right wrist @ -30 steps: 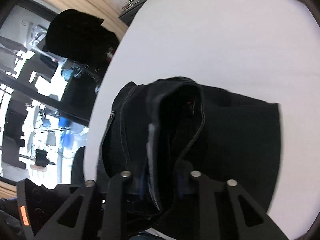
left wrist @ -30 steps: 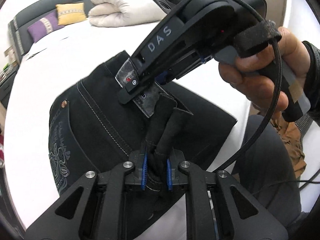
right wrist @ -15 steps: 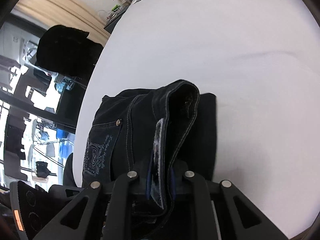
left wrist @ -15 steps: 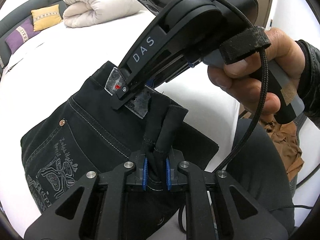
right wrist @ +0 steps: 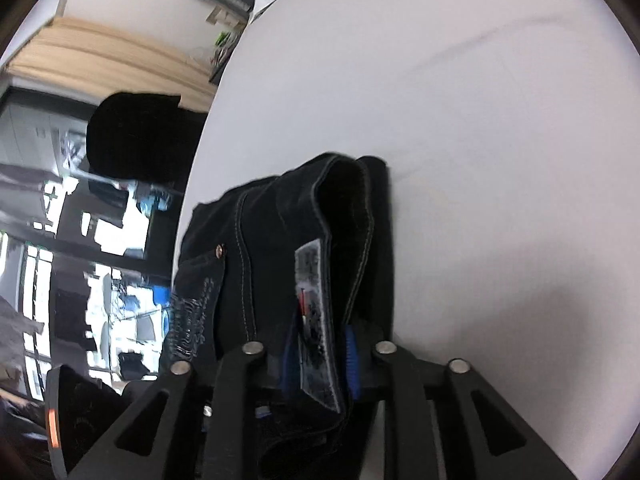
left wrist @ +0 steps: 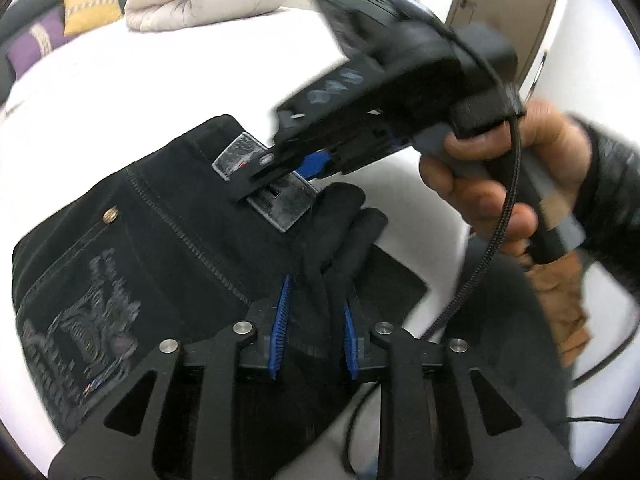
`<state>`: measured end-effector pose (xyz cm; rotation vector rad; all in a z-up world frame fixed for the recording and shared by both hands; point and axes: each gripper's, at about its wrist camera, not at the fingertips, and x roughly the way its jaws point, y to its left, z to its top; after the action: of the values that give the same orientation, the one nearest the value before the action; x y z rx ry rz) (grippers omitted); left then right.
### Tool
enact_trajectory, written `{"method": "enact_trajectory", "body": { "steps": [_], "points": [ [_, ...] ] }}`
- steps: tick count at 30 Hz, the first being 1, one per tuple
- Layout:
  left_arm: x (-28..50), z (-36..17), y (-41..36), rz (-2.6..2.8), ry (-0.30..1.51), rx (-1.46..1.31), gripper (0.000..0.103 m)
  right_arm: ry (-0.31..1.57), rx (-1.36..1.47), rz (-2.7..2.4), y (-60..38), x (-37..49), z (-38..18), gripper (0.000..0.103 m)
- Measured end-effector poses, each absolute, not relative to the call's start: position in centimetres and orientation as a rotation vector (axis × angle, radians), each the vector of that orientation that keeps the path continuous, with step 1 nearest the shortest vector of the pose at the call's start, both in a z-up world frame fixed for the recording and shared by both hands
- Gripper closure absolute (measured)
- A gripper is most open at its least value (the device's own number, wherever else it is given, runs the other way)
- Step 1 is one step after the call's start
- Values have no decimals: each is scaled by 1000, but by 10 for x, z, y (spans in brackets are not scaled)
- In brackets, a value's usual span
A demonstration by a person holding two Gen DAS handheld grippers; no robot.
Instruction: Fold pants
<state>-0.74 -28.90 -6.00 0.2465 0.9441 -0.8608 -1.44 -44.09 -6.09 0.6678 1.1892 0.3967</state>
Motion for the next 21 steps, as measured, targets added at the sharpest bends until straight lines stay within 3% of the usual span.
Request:
{"method": "enact_trajectory", "body": {
  "steps": [2,6,9,16,18,21],
  "points": [
    [-6,-46,-266,-879,955,166,81,1155,622,325,-447,-28,-43,65],
    [-5,-17,-205,-843,883,31,80,1063,624,316,-454,-47,-9,66],
    [11,-17,-180,-768,865,-22,80,1036,584,378,-432,-51,7,74],
    [65,-68,-156,-628,988,-86,80,1181,474,381,-385,-59,-35,79],
    [56,-77,-150,-626,992,-74,80,1155,476,377,-387,-74,-38,85],
    [39,-80,-151,-649,963,-30,80,1102,517,384,-393,-89,-37,85]
  ]
}}
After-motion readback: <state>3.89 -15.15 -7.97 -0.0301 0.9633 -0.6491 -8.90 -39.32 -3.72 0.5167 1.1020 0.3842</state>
